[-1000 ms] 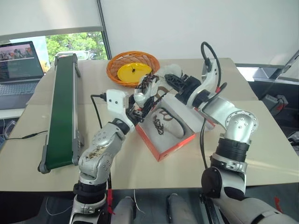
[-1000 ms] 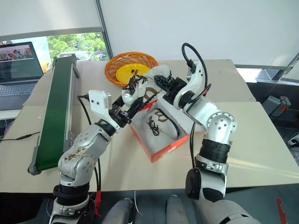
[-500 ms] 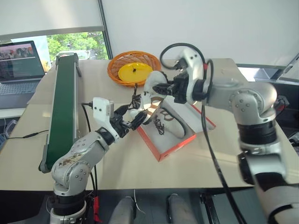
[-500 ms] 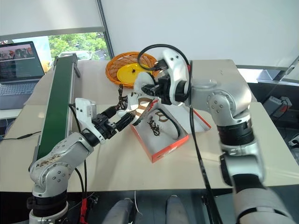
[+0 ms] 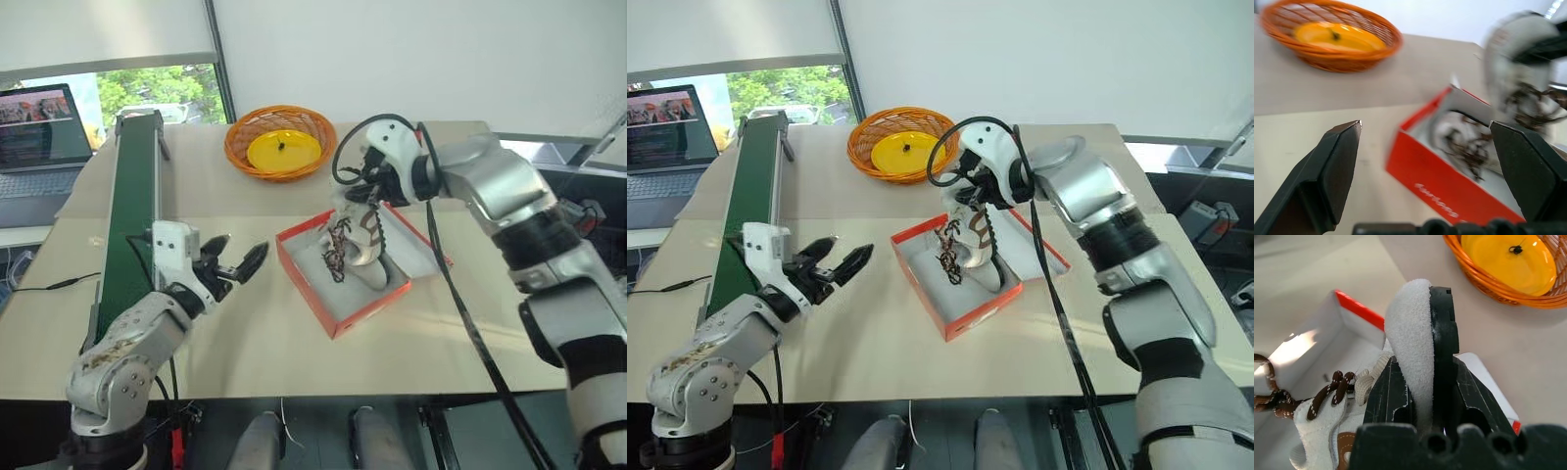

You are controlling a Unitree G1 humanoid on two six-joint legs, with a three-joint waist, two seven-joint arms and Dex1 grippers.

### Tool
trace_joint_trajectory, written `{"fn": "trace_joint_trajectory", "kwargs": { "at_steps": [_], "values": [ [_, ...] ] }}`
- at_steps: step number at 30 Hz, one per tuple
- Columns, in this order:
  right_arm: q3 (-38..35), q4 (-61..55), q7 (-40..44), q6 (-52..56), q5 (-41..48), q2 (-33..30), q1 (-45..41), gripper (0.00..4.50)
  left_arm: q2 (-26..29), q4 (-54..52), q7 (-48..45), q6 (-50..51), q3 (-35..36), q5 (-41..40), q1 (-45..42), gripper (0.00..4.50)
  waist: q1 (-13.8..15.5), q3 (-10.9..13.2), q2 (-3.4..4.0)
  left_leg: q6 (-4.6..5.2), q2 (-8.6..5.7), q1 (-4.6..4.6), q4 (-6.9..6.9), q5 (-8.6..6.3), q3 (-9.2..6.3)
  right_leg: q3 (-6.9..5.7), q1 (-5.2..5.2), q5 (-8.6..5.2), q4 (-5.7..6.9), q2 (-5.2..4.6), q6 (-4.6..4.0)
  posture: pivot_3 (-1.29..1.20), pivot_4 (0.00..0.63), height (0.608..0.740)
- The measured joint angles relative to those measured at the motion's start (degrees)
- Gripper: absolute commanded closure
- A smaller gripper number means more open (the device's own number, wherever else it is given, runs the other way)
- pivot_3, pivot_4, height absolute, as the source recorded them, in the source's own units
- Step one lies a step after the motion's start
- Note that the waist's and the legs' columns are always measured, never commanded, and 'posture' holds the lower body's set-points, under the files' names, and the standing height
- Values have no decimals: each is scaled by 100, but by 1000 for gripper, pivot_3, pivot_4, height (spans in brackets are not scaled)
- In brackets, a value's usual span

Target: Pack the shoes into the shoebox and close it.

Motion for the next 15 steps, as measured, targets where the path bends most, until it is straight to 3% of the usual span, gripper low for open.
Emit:
{"fn": "trace_joint_trajectory", "kwargs": {
  "at_steps": [7, 15],
  "values": [
    [-239, 59, 285, 13, -271, 122, 16, 4017, 157, -95, 73, 19, 116, -159, 68, 15, 5, 0, 0, -1, 3, 1, 0, 0, 1, 5, 0, 1, 0, 4, -1, 0, 150, 740],
    [-246, -476, 739, 1182, -197, 335, 64, 4017, 107, -95, 128, -5, -1, -136, 138, 15, 14, 0, 0, -1, 3, 0, 0, 0, 0, 5, 0, 2, -1, 6, -3, 0, 150, 740]
  ]
}}
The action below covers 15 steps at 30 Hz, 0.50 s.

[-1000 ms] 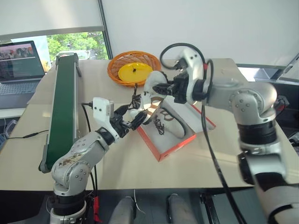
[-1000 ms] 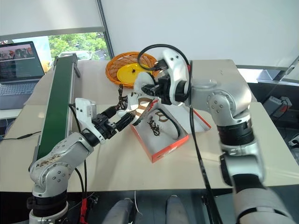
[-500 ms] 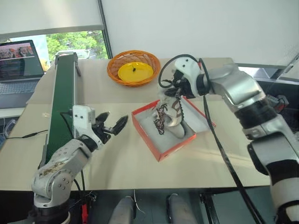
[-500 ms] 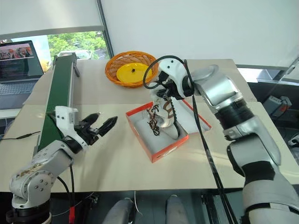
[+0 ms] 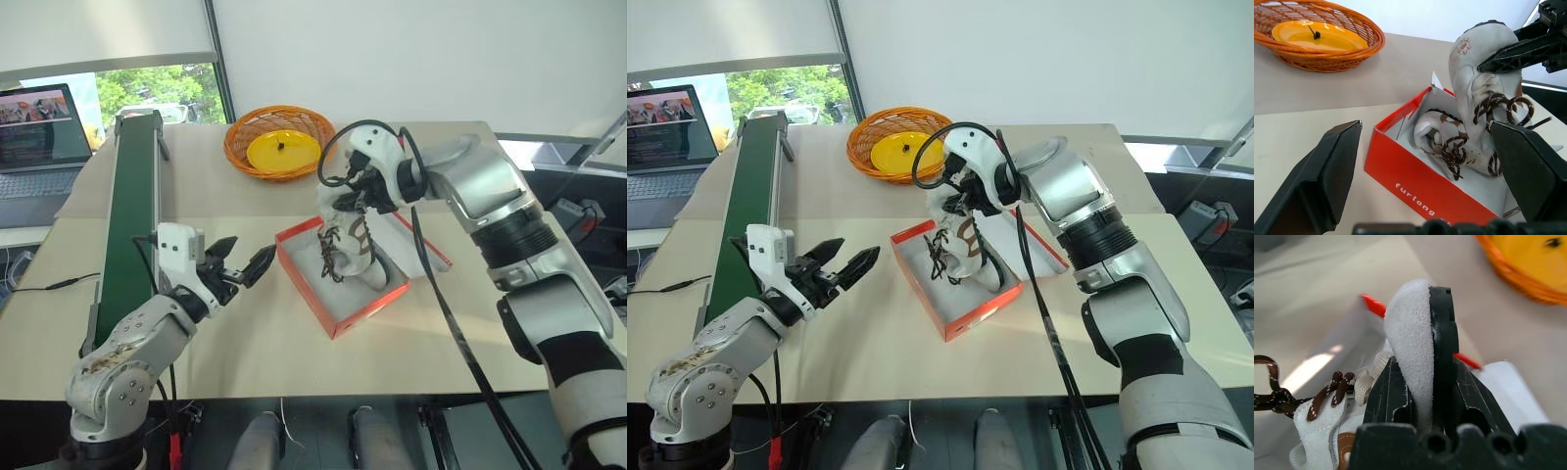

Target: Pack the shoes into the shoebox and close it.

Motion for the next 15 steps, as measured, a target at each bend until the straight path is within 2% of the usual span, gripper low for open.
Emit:
{"fn": "trace_joint_trajectory", "kwargs": {
  "at_steps": [5, 9, 15],
  "values": [
    [0, -112, 96, 276, -16, 82, 91, 4017, -92, 0, 82, -48, -86, 88, 16, 15, -1, 0, 0, 0, 1, 4, 0, 0, 0, 0, 3, 0, 1, 1, -1, 0, 150, 740],
    [107, -44, 108, 407, -29, 315, 793, 4017, -123, 0, 146, -124, -86, 121, 15, 15, 2, -1, -2, 0, 1, 6, 2, 0, 1, 2, 6, 2, 2, 2, -1, 0, 150, 740],
    [247, 671, -5, -115, -410, 538, 1001, 4017, -187, -28, 270, -130, -118, 138, 18, 15, -15, -1, -2, -1, 3, 10, 2, 0, 3, 4, 7, 3, 2, 5, -2, 0, 150, 740]
  ]
}}
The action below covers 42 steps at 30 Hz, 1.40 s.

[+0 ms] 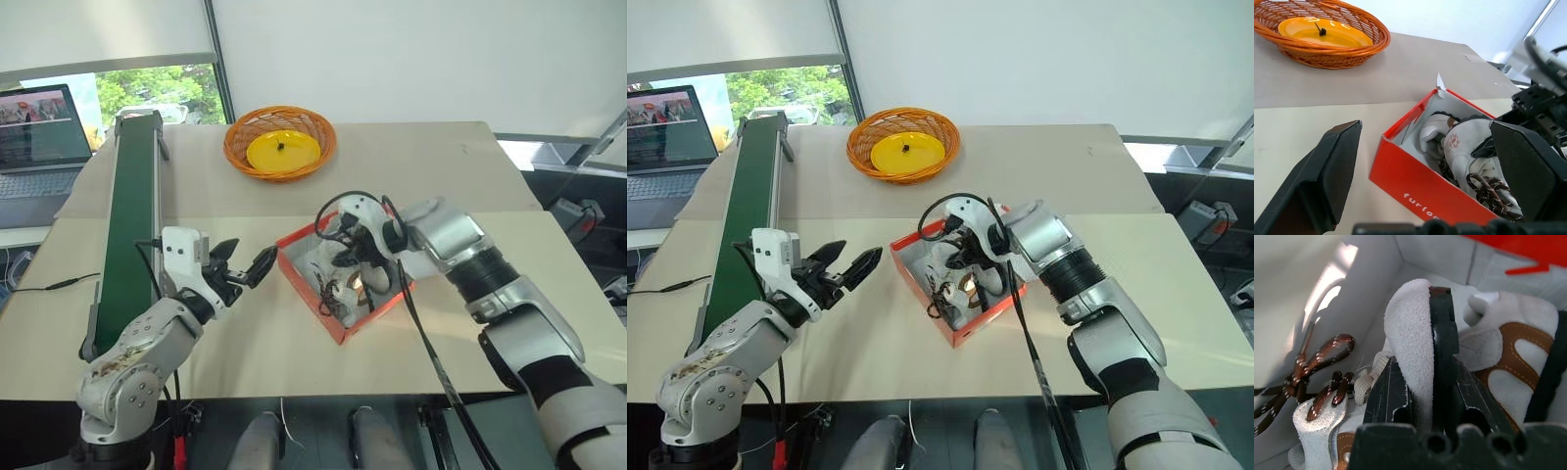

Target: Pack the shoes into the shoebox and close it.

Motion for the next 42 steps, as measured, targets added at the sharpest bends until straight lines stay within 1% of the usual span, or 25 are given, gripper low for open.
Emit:
{"fn": "trace_joint_trajectory", "kwargs": {
  "at_steps": [3, 5, 6, 7, 8, 11, 14, 17, 19, 21, 23, 26, 27, 28, 30, 31, 32, 34, 35, 36, 37, 38, 40, 41, 42],
  "values": [
    [1, 385, -11, -301, -221, 256, -74, 4017, -38, -94, 97, 0, -17, -2, 1, 15, -16, 0, 0, 0, 7, 14, 0, 0, 3, 3, 9, 4, 0, 7, -5, 0, 150, 740],
    [-4, 770, -17, -547, -364, 453, -189, 3060, -44, -127, 150, 0, -20, -4, 2, 0, -22, -1, -1, -1, 16, 22, 0, 0, 6, 3, 15, 9, 0, 18, -12, 0, 150, 740],
    [-11, 862, -32, -601, -384, 500, -218, 3039, -48, -132, 159, 0, -21, -4, 1, 0, -26, -2, -2, -2, 20, 24, 0, 1, 7, 4, 15, 12, 0, 22, -16, 0, 150, 740],
    [-23, 1229, -142, -870, -497, 774, -281, 2340, -73, -170, 192, 0, -45, -11, -5, 0, -30, -2, -1, -4, 35, 28, -1, 3, 9, 4, 15, 20, 0, 37, -27, 0, 150, 740],
    [-22, 1440, -206, -1021, -541, 936, -313, 2225, -85, -190, 213, 0, -56, -14, -12, 0, -25, -2, -1, -7, 43, 28, -1, 4, 10, 4, 13, 24, 1, 47, -33, 0, 150, 740],
    [-119, 2065, -420, -1369, -660, 1369, -565, 1152, -130, -225, 268, 0, -77, -17, -41, 0, -23, -2, -1, -14, 54, 25, -2, 8, 10, 4, 7, 32, 3, 60, -44, 0, 150, 740],
    [-361, 2135, -410, -1312, -650, 1477, -813, 144, -147, -236, 275, 0, -128, -17, -58, 0, -9, -1, 1, -15, 55, 19, -2, 9, 9, 3, 0, 33, 2, 60, -44, 0, 150, 740],
    [-692, 1870, -339, -1015, -521, 1391, -1094, 144, -134, -236, 255, 0, -202, -6, -65, 0, 10, -1, 1, -16, 55, 16, -2, 8, 7, 0, 1, 33, 0, 60, -43, 0, 150, 740],
    [-880, 1278, -131, -457, -368, 1151, -1229, 144, -34, -235, 171, 1, -293, 0, -106, 0, 26, 0, 1, -17, 55, 10, -3, 7, 3, -5, -1, 33, -2, 60, -43, 0, 150, 740],
    [-999, 701, 65, 49, -217, 834, -1279, 144, 62, -235, 57, 2, -372, 0, -135, 0, 37, 0, 2, -18, 55, 8, -3, 6, 3, -6, 0, 33, -5, 59, -43, 0, 150, 740],
    [-1061, -91, 334, 500, 15, 359, -1185, 144, 226, -230, -122, 7, -508, 21, -180, 0, 45, 0, 2, -19, 55, 2, -3, 5, 2, -10, -3, 33, -9, 59, -42, 0, 150, 740],
    [-1139, -1356, 798, 661, 280, -502, -746, 144, 511, -200, -414, 11, -684, 139, -221, 0, 50, 0, 2, -17, 55, 1, -3, 3, 2, -13, 2, 31, -15, 59, -40, 0, 150, 740],
    [-1153, -1567, 838, 678, 325, -656, -621, 144, 565, -176, -470, 11, -719, 177, -244, 0, 45, 0, 2, -17, 56, 2, -3, 3, 4, -12, 2, 31, -15, 59, -40, 0, 150, 740],
    [-1181, -2067, 875, 777, 424, -951, -312, 144, 720, -121, -627, 10, -815, 213, -299, 0, 42, 0, 2, -16, 57, 2, -4, 3, 4, -12, 2, 31, -14, 59, -40, 0, 150, 740],
    [-1197, -2506, 886, 960, 499, -1195, 29, 647, 876, -44, -814, 11, -902, 285, -360, 0, 8, 1, 3, -16, 59, 6, -4, 3, 17, -4, -1, 31, -14, 59, -39, 0, 150, 740],
    [-1238, -2902, 913, 1104, 636, -1476, 313, 862, 1017, -21, -979, 11, -1012, 329, -448, 0, 14, 1, 3, -16, 60, 0, -4, 3, 15, -8, -1, 30, -13, 60, -39, 0, 150, 740],
    [-1333, -3300, 942, 1272, 754, -1750, 619, 862, 1190, -11, -1160, 10, -1072, 364, -485, 0, 23, 1, 3, -16, 62, 1, -4, 3, 13, -11, 0, 30, -14, 60, -39, 0, 150, 740],
    [-1602, -3767, 904, 1618, 949, -2048, 971, 862, 1390, 92, -1397, 10, -1082, 420, -556, 0, 6, 3, 6, -16, 62, 3, -3, 3, 23, -3, 1, 29, -15, 60, -38, 0, 150, 740],
    [-1773, -3969, 855, 1768, 1059, -2180, 1117, 1446, 1447, 148, -1510, 10, -1093, 424, -613, 0, 10, 3, 6, -16, 62, 3, -2, 3, 22, -5, 2, 29, -14, 60, -37, 0, 150, 740],
    [-2028, -4227, 768, 1959, 1166, -2305, 1270, 1542, 1527, 213, -1650, 10, -1103, 427, -673, 0, 13, 3, 6, -16, 63, 7, -2, 3, 24, -4, 4, 29, -14, 60, -37, 0, 150, 740],
    [-2293, -4461, 660, 2160, 1283, -2413, 1431, 2039, 1609, 274, -1786, 10, -1102, 425, -728, 0, 25, 3, 6, -15, 65, 7, -2, 3, 22, -6, 6, 29, -14, 61, -37, 0, 150, 740],
    [-2460, -4571, 594, 2296, 1334, -2448, 1501, 2208, 1667, 332, -1859, 10, -1077, 430, -746, 0, 25, 3, 6, -15, 65, 9, -2, 3, 22, -7, 8, 28, -13, 62, -37, 0, 150, 740],
    [-2931, -4909, 424, 2586, 1478, -2590, 1821, 2840, 1705, 524, -2054, 8, -1089, 439, -910, 0, 50, 3, 6, -15, 65, 7, -1, 3, 22, -9, 10, 28, -14, 62, -36, 0, 150, 740],
    [-3262, -5152, 280, 2842, 1554, -2694, 2129, 3228, 1789, 674, -2204, 2, -1086, 453, -1034, 0, 82, 3, 5, -15, 66, 8, -1, 3, 22, -11, 14, 28, -17, 63, -35, 0, 150, 740],
    [-3390, -5260, 213, 2941, 1567, -2716, 2258, 3512, 1813, 739, -2267, 2, -1096, 459, -1102, 0, 107, 3, 5, -15, 65, 8, -1, 3, 24, -9, 14, 28, -17, 62, -35, 0, 150, 740]
  ]
}}
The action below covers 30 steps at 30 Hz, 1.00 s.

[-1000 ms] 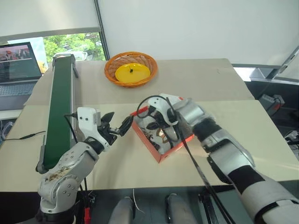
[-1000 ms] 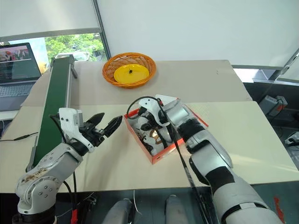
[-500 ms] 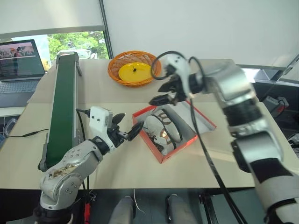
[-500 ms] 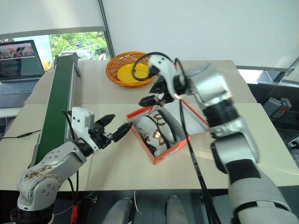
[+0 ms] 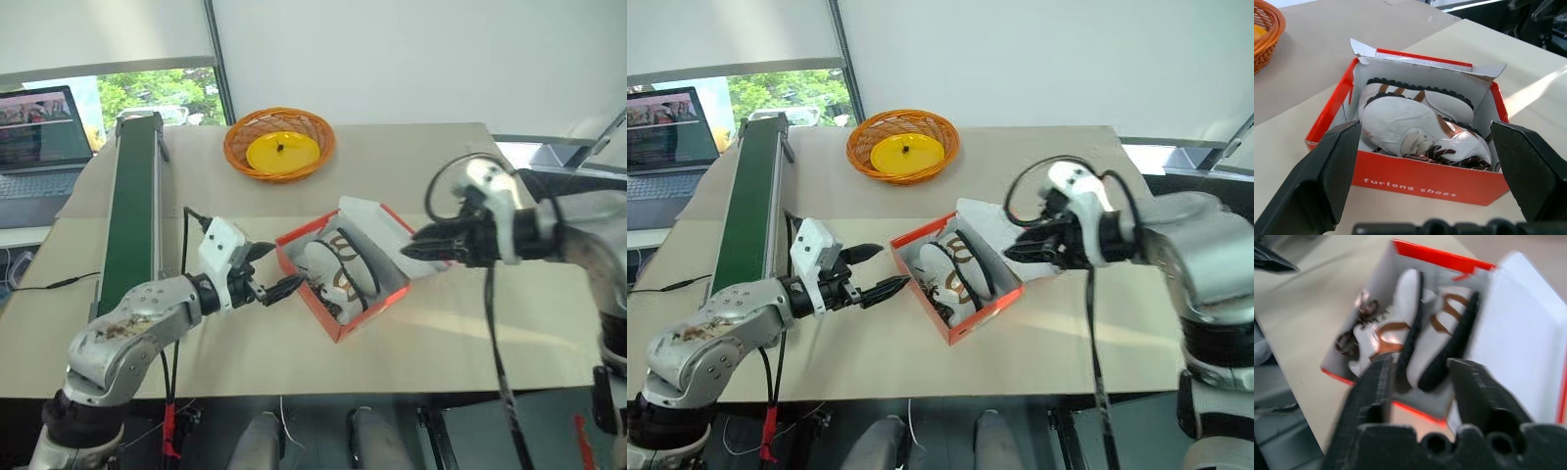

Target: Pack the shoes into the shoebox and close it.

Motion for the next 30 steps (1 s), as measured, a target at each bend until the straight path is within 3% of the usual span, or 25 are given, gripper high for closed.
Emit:
{"fn": "trace_joint_trajectory", "kwargs": {
  "at_steps": [2, 3, 8, 14, 18, 25, 30],
  "values": [
    [-418, -337, -174, 247, 119, -54, 558, 4308, 29, 171, -205, -10, -23, 68, -185, 0, 44, 0, 0, 1, 1, -1, 0, 0, 1, -1, 0, 0, -1, 0, 1, 0, 150, 740],
    [-621, -498, -218, 329, 213, -57, 854, 4413, 44, 236, -307, -10, -71, 86, -267, 0, 50, 0, 0, 1, 0, -3, 0, -1, 3, 1, -2, 0, -2, 0, 1, 0, 150, 740],
    [-1356, -906, -580, 422, 351, 279, 2220, 4413, 209, 487, -732, -9, -185, 167, -576, 0, 59, 0, -1, 3, 1, 0, 2, -1, 7, 4, 3, -1, -1, 0, 2, 0, 150, 740],
    [-1208, -223, -1395, -1038, -134, 1066, 3434, 4413, 653, 452, -1244, 109, -187, 161, -859, 0, 18, 0, 1, 3, 6, 12, 1, -1, 18, 14, 7, -3, 3, 5, 6, 0, 150, 740],
    [-1052, 599, -1712, -2205, -318, 1685, 3407, 4413, 860, 342, -1412, 273, -169, 52, -910, 0, -31, 0, -4, 2, 21, 18, 2, -1, 21, 18, 12, -3, 2, 21, 6, 0, 150, 740],
    [-723, 3103, -2176, -4147, -705, 2732, 2688, 4413, 1022, -34, -1335, 720, 109, -224, -1091, 0, -123, 2, 1, 2, 21, 25, 0, -1, 26, 30, 11, 1, 6, 23, 0, 0, 150, 740],
    [-713, 4181, -2242, -5133, -748, 2909, 2179, 4413, 1059, -239, -1145, 976, 325, -377, -1055, 0, -116, 2, 2, 2, 27, 25, -1, -1, 25, 31, 10, 2, 7, 30, -2, 0, 150, 740]
  ]
}}
